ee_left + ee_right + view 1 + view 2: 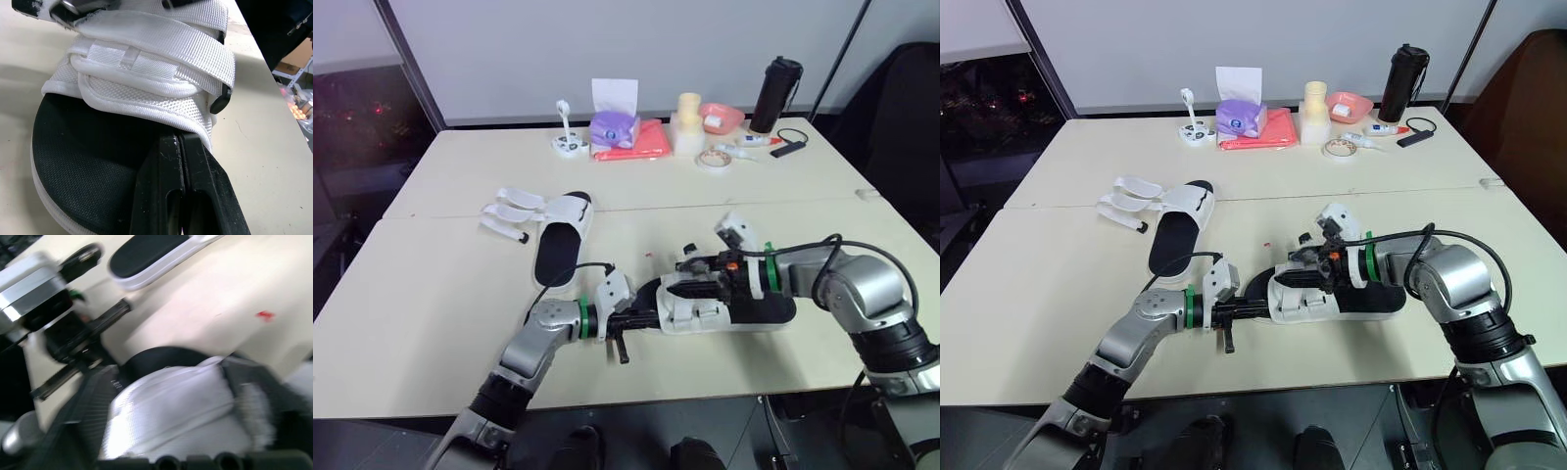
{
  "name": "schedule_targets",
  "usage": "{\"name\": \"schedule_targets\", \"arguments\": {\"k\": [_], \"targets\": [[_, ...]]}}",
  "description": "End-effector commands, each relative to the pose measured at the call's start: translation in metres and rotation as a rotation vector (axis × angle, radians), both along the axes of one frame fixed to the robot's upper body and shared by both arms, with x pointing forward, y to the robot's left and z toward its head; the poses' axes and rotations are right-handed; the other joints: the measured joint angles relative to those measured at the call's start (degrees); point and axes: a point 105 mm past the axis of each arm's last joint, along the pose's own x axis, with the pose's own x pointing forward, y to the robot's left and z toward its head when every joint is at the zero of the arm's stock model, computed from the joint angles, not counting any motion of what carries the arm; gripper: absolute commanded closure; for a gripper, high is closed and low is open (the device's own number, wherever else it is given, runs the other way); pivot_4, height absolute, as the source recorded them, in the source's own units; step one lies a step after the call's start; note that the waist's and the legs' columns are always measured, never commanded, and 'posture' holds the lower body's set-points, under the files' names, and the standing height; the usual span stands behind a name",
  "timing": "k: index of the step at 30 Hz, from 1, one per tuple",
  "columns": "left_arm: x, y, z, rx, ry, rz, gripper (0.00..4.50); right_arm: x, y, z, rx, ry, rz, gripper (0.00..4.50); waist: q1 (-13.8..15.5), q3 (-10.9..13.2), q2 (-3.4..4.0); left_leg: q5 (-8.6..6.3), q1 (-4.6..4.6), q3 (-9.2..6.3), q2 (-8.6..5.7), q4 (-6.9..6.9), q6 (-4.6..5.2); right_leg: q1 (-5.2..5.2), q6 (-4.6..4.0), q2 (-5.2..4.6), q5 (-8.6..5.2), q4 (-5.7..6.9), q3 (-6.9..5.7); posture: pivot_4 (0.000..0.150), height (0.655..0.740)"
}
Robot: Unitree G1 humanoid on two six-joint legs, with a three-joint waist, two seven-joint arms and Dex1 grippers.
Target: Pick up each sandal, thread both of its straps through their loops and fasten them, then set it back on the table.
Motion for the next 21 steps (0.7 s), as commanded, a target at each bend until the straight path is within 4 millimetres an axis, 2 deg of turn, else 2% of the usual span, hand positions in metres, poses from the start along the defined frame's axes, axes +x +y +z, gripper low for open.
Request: {"name": "schedule_targets", "arguments": {"k": [1, 5, 11, 19, 21], "targets": [[-0.004, 0.0, -0.012, 0.024, 0.04, 0.0, 4.5, 0.013, -0.004, 0.031, 0.054, -0.113, -0.048, 0.04, 0.0, 0.0, 0.0, 0.0, 0.0, 0.0, 0.0, 0.0, 0.0, -0.01, 0.0, 0.0, 0.0, 0.0, 0.0, 0.15, 0.74], [-0.004, 0.0, -0.012, 0.024, 0.04, -0.002, 4.5, 0.015, -0.005, 0.033, 0.061, -0.106, -0.064, 0.04, 0.0, 0.0, 0.01, 0.0, -0.01, 0.0, 0.0, -0.02, 0.0, -0.02, 0.0, 0.0, 0.0, 0.01, 0.0, 0.15, 0.74], [-0.003, 0.0, -0.012, 0.025, 0.038, 0.0, 4.5, 0.007, -0.001, 0.016, 0.038, -0.023, -0.022, 0.04, 0.0, 0.0, 0.01, 0.0, -0.01, 0.0, -0.01, -0.02, 0.0, -0.02, 0.0, 0.0, 0.0, 0.01, 0.0, 0.15, 0.74], [-0.003, 0.001, -0.012, 0.024, 0.038, 0.01, 4.5, -0.004, 0.01, 0.005, 0.044, 0.036, 0.026, 0.04, 0.0, 0.0, 0.01, 0.0, -0.01, 0.0, 0.0, -0.01, 0.0, -0.02, 0.0, 0.0, 0.0, 0.03, 0.0, 0.15, 0.74], [-0.003, 0.001, -0.012, 0.024, 0.039, 0.011, 4.5, -0.004, 0.013, 0.006, 0.052, 0.033, 0.036, 0.54, 0.0, 0.0, 0.01, 0.0, -0.01, 0.0, -0.01, -0.01, 0.0, -0.02, 0.0, 0.0, 0.0, 0.02, 0.0, 0.15, 0.74]]}}
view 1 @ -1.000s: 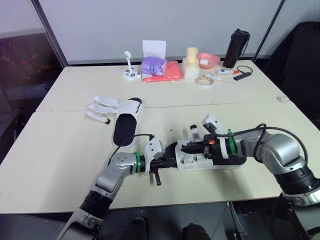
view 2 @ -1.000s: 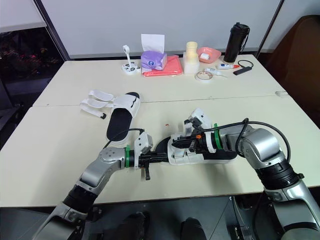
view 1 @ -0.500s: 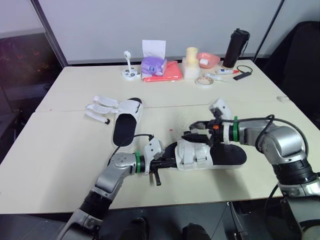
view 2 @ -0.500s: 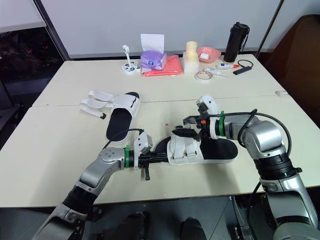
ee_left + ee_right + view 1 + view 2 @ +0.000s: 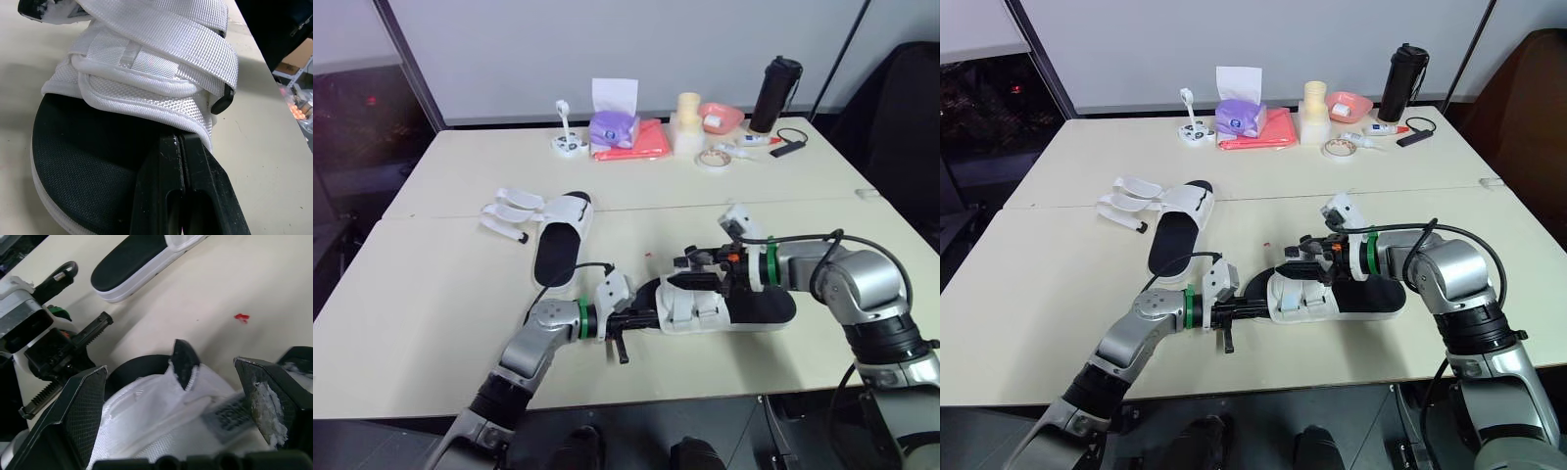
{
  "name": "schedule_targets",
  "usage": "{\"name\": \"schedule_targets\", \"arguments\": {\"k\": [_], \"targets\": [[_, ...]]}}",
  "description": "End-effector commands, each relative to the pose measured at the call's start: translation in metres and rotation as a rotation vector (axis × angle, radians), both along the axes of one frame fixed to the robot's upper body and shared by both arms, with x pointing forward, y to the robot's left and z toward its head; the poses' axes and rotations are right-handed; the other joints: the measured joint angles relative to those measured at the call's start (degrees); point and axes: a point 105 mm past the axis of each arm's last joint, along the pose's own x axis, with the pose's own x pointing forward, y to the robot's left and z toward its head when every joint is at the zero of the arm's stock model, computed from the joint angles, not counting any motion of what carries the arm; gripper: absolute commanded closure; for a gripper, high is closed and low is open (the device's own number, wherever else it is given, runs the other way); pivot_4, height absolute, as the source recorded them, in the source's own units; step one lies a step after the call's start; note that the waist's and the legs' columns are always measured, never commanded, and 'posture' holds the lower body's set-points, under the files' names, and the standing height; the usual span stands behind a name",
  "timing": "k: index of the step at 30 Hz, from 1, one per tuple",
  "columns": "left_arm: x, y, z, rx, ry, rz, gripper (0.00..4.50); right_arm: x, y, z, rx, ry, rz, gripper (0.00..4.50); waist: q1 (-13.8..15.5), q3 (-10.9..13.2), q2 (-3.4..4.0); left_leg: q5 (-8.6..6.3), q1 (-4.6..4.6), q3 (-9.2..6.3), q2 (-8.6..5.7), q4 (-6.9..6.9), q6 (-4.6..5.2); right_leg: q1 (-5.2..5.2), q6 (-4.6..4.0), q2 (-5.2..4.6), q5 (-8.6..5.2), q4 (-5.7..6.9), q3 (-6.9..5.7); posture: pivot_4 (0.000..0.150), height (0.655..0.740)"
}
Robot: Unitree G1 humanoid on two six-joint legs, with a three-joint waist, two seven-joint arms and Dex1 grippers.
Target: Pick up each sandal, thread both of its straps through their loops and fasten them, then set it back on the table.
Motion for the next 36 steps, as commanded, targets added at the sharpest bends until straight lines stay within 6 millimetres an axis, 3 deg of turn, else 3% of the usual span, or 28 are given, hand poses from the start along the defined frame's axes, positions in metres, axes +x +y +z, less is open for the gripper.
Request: {"name": "schedule_targets", "arguments": {"k": [1, 8, 9, 24, 36], "targets": [[-0.003, 0.001, -0.012, 0.025, 0.04, 0.011, 4.5, -0.005, 0.01, 0.01, 0.023, -0.034, 0.047, 0.88, 0.0, 0.0, 0.0, 0.0, 0.0, 0.0, 0.0, 0.0, 0.0, 0.0, 0.0, 0.0, 0.0, 0.0, 0.0, 0.15, 0.74], [-0.004, 0.0, -0.012, 0.023, 0.042, 0.009, 4.5, -0.007, 0.014, 0.019, 0.035, -0.053, 0.068, 4.29, 0.0, 0.0, 0.0, 0.0, 0.0, 0.0, 0.0, 0.0, 0.0, 0.0, 0.0, 0.0, 0.0, 0.0, 0.0, 0.15, 0.74], [-0.004, 0.0, -0.012, 0.023, 0.042, 0.009, 4.5, -0.008, 0.014, 0.02, 0.033, -0.058, 0.074, 4.41, 0.0, 0.0, 0.0, 0.0, 0.0, -0.01, 0.0, 0.0, 0.0, 0.0, 0.0, 0.0, 0.0, 0.0, 0.0, 0.15, 0.74], [-0.005, -0.001, -0.013, 0.023, 0.057, 0.008, 4.5, -0.057, 0.043, 0.045, 0.011, -0.117, 0.36, 4.41, 0.0, 0.0, 0.0, 0.0, -0.01, -0.01, 0.01, 0.0, 0.0, -0.01, 0.0, 0.0, 0.0, -0.01, -0.01, 0.15, 0.74], [-0.006, -0.002, -0.014, 0.023, 0.063, 0.003, 4.5, -0.017, 0.039, 0.04, 0.034, -0.133, 0.235, 4.41, 0.0, 0.0, 0.0, 0.0, -0.01, 0.01, 0.0, -0.01, 0.0, -0.04, 0.0, 0.0, 0.0, 0.0, 0.0, 0.15, 0.74]]}}
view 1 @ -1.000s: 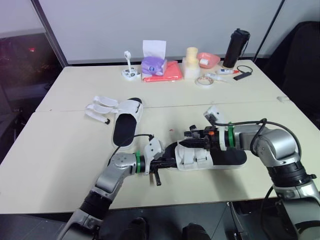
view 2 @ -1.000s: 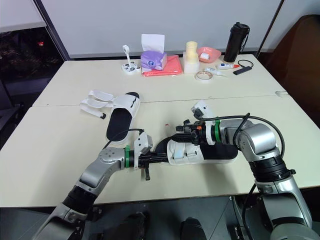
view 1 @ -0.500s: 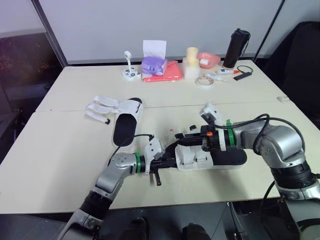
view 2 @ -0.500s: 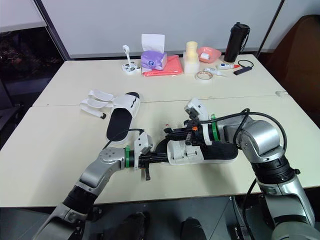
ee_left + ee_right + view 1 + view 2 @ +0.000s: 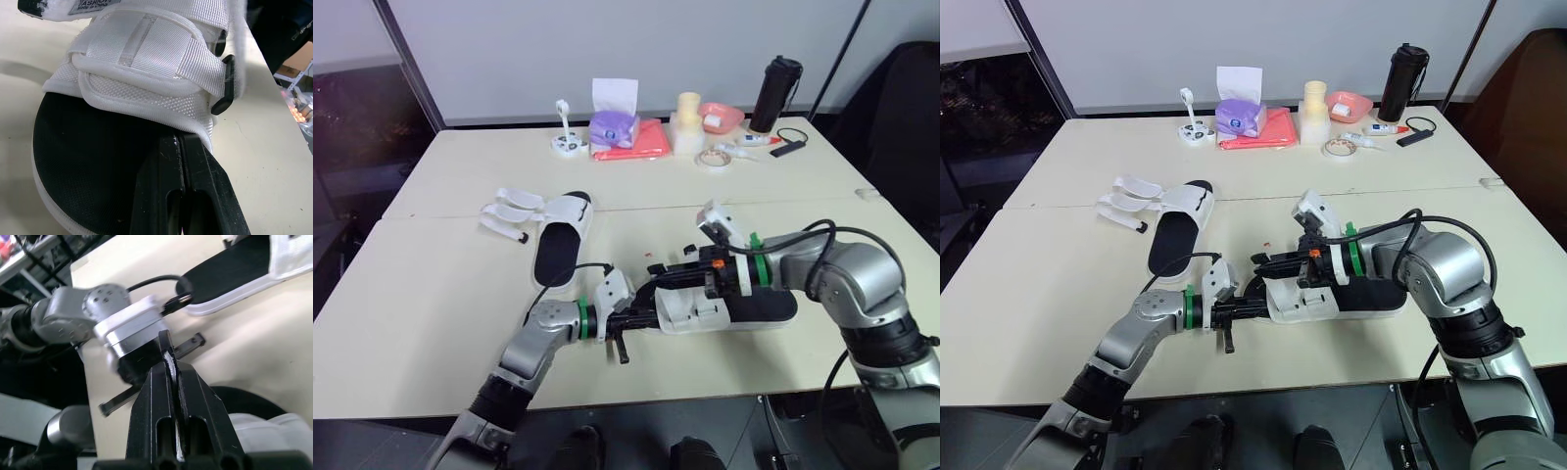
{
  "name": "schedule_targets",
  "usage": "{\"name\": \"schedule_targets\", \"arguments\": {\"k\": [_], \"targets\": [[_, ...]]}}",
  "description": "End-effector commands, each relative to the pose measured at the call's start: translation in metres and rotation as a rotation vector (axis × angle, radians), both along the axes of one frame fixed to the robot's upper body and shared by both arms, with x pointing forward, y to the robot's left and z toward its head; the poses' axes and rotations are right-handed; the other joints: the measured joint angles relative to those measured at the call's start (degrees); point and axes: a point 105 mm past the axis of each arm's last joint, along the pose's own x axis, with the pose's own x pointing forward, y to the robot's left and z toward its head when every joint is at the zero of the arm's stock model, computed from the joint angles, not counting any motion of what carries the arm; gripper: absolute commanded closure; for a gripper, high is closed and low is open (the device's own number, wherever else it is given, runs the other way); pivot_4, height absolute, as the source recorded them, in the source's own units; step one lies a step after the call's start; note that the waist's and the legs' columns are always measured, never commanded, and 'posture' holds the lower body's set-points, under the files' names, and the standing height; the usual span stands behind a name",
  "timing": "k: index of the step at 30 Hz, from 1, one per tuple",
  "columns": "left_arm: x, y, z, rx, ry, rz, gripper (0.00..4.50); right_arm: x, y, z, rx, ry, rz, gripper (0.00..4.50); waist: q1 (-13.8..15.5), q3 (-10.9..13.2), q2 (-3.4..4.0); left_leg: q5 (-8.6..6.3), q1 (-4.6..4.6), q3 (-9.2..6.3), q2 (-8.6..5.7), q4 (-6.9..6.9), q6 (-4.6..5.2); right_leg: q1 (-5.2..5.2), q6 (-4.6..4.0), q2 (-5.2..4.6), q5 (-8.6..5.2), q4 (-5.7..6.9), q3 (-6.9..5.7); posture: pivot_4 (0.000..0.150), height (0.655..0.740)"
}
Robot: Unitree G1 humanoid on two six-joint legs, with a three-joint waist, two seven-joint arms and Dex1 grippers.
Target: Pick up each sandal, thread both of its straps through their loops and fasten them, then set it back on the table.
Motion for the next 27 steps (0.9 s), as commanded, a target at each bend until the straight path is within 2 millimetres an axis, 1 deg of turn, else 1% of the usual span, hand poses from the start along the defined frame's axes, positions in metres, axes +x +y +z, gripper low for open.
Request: {"name": "schedule_targets", "arguments": {"k": [1, 6, 14, 19, 24, 27], "targets": [[-0.005, -0.001, -0.013, 0.028, 0.052, -0.001, 4.5, 0.013, 0.0, 0.013, 0.025, -0.067, -0.017, 4.41, 0.0, 0.0, 0.0, 0.0, 0.0, 0.0, 0.0, 0.0, 0.0, 0.01, 0.0, 0.0, 0.0, 0.0, 0.0, 0.15, 0.74], [-0.006, -0.001, -0.013, 0.027, 0.054, 0.001, 4.5, 0.032, -0.01, -0.002, -0.006, -0.052, -0.085, 4.41, -0.1, 0.0, 0.0, 0.0, 0.01, 0.0, -0.01, 0.0, 0.0, 0.0, 0.0, 0.01, 0.0, 0.02, 0.0, 0.15, 0.74], [-0.007, 0.0, -0.014, 0.028, 0.056, 0.001, 4.5, 0.044, -0.023, -0.014, -0.036, -0.047, -0.136, 4.41, -0.1, 0.0, 0.0, 0.0, 0.0, 0.0, -0.01, 0.01, 0.0, 0.0, 0.0, 0.0, 0.0, 0.04, 0.01, 0.15, 0.74], [-0.008, 0.001, -0.014, 0.031, 0.059, -0.002, 4.5, 0.048, -0.028, -0.011, -0.022, -0.05, -0.161, 4.41, -0.1, 0.0, 0.0, 0.0, 0.01, 0.0, -0.01, 0.0, 0.0, -0.01, 0.0, 0.01, 0.0, 0.04, 0.01, 0.15, 0.74], [-0.01, 0.0, -0.015, 0.04, 0.062, -0.018, 4.5, 0.048, -0.025, -0.002, 0.005, -0.06, -0.157, 4.41, -0.2, 0.0, 0.0, 0.0, 0.01, 0.0, -0.01, 0.0, 0.0, -0.02, 0.0, 0.01, 0.0, 0.05, 0.01, 0.15, 0.74], [-0.01, 0.0, -0.015, 0.046, 0.063, -0.025, 4.5, 0.051, -0.027, -0.004, -0.008, -0.067, -0.17, 4.41, -0.2, 0.0, 0.0, 0.0, 0.01, 0.0, -0.01, 0.0, -0.01, -0.02, 0.0, 0.01, 0.0, 0.05, 0.01, 0.15, 0.74]]}}
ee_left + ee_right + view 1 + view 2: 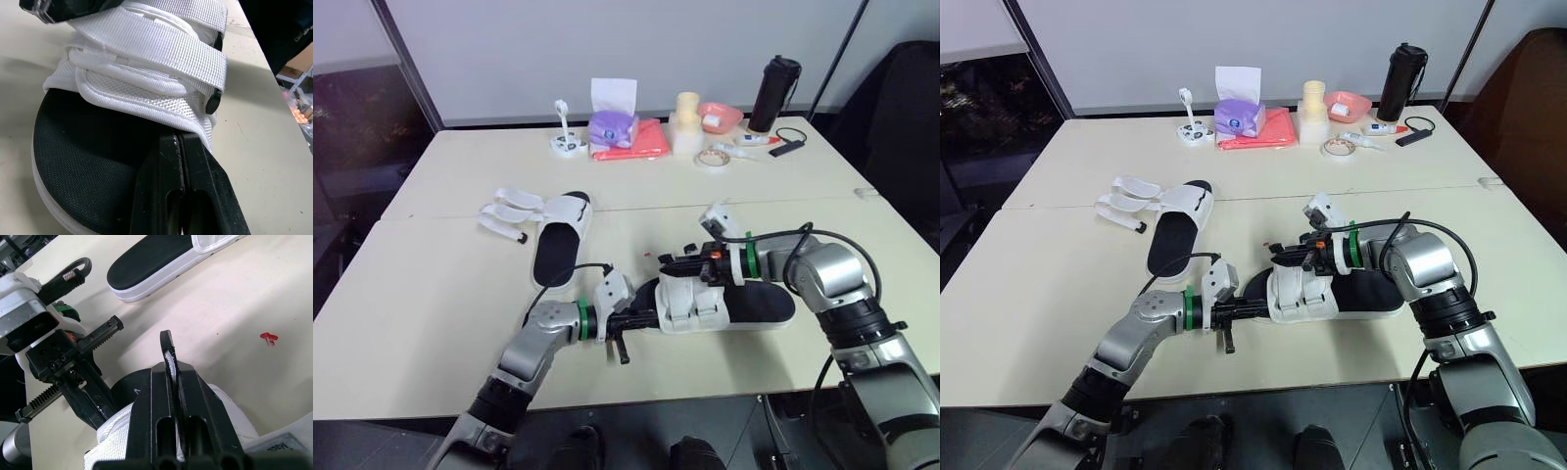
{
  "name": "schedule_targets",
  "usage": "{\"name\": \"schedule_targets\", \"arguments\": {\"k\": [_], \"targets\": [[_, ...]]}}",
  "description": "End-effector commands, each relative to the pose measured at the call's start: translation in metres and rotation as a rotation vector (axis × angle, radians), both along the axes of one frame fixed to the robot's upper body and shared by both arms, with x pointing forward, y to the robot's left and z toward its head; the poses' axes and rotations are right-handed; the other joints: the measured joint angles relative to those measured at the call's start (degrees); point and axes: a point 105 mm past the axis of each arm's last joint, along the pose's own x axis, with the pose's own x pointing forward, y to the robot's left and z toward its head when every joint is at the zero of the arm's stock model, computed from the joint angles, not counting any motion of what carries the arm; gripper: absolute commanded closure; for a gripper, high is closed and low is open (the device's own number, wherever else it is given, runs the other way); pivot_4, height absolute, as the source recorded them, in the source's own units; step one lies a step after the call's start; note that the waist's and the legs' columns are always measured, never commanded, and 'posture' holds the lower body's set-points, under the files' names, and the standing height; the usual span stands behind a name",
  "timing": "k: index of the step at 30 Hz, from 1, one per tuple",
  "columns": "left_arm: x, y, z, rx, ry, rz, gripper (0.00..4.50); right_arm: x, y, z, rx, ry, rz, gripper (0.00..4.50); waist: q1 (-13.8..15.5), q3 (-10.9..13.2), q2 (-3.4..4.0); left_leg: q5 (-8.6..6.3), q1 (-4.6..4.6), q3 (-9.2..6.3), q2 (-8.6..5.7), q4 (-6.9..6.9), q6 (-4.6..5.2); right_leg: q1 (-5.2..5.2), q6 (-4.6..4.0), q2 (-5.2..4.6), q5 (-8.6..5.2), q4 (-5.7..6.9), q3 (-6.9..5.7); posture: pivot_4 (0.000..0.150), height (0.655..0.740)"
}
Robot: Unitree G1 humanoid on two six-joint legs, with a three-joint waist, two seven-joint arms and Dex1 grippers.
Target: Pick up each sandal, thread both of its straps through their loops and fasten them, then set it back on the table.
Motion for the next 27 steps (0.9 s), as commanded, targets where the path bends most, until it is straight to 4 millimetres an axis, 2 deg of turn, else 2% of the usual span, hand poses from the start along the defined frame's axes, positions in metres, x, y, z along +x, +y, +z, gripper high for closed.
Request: {"name": "schedule_targets", "arguments": {"k": [1, 5, 13, 16, 18, 19, 21, 23, 27], "targets": [[-0.009, -0.001, -0.016, 0.045, 0.059, -0.033, 4.5, 0.011, -0.005, 0.023, 0.016, -0.096, -0.043, 4.41, 0.0, 0.0, 0.0, 0.0, 0.0, 0.0, 0.0, 0.0, 0.0, 0.0, 0.0, 0.0, 0.0, 0.0, 0.0, 0.15, 0.74], [-0.009, -0.001, -0.016, 0.047, 0.062, -0.034, 4.5, 0.018, -0.011, 0.017, -0.006, -0.095, -0.077, 4.41, -0.1, 0.0, 0.0, 0.0, 0.0, 0.0, 0.0, 0.0, 0.0, 0.0, 0.0, 0.0, 0.0, 0.0, 0.0, 0.15, 0.74], [-0.007, 0.0, -0.016, 0.046, 0.063, -0.025, 4.5, 0.026, -0.023, -0.014, -0.083, -0.053, -0.14, 4.41, -0.2, 0.0, 0.01, 0.01, 0.07, 0.0, 0.0, 0.03, -0.01, 0.08, -0.01, 0.02, 0.0, 0.03, 0.0, 0.15, 0.74], [-0.007, 0.0, -0.016, 0.046, 0.064, -0.023, 4.5, 0.029, -0.025, -0.015, -0.068, -0.049, -0.16, 3.58, -0.2, 0.0, 0.02, 0.01, 0.18, -0.01, 0.0, 0.04, -0.01, 0.2, -0.01, 0.02, 0.01, 0.03, 0.0, 0.15, 0.74], [-0.007, 0.0, -0.016, 0.045, 0.065, -0.021, 4.5, 0.033, -0.027, -0.013, -0.07, -0.071, -0.182, 2.65, -0.1, 0.0, 0.02, 0.01, 0.22, -0.01, 0.0, 0.03, -0.01, 0.24, -0.01, 0.02, 0.0, 0.02, 0.0, 0.15, 0.74], [-0.007, 0.0, -0.016, 0.045, 0.065, -0.02, 4.5, 0.035, -0.028, -0.011, -0.068, -0.083, -0.189, 1.99, -0.1, 0.0, 0.02, 0.01, 0.22, -0.01, 0.0, 0.01, -0.01, 0.23, -0.01, 0.01, 0.0, 0.01, 0.0, 0.15, 0.74], [-0.006, 0.0, -0.016, 0.045, 0.065, -0.019, 4.5, 0.038, -0.027, -0.007, -0.062, -0.109, -0.198, 1.08, -0.1, 0.0, 0.02, 0.0, 0.21, -0.01, -0.01, -0.04, -0.01, 0.22, -0.01, 0.01, 0.0, 0.0, 0.0, 0.15, 0.74], [-0.006, 0.0, -0.016, 0.044, 0.065, -0.019, 4.5, 0.043, -0.027, -0.003, -0.055, -0.134, -0.226, 1.08, -0.1, 0.0, 0.02, 0.0, 0.21, -0.01, -0.01, -0.07, -0.01, 0.2, -0.01, 0.01, 0.0, 0.0, 0.0, 0.15, 0.74], [-0.006, 0.0, -0.016, 0.044, 0.064, -0.019, 4.5, 0.044, -0.027, -0.006, -0.117, -0.187, -0.198, 1.08, -0.1, 0.0, 0.02, 0.01, 0.21, -0.01, -0.02, -0.06, -0.01, 0.2, -0.01, 0.01, 0.0, 0.0, 0.0, 0.15, 0.74]]}}
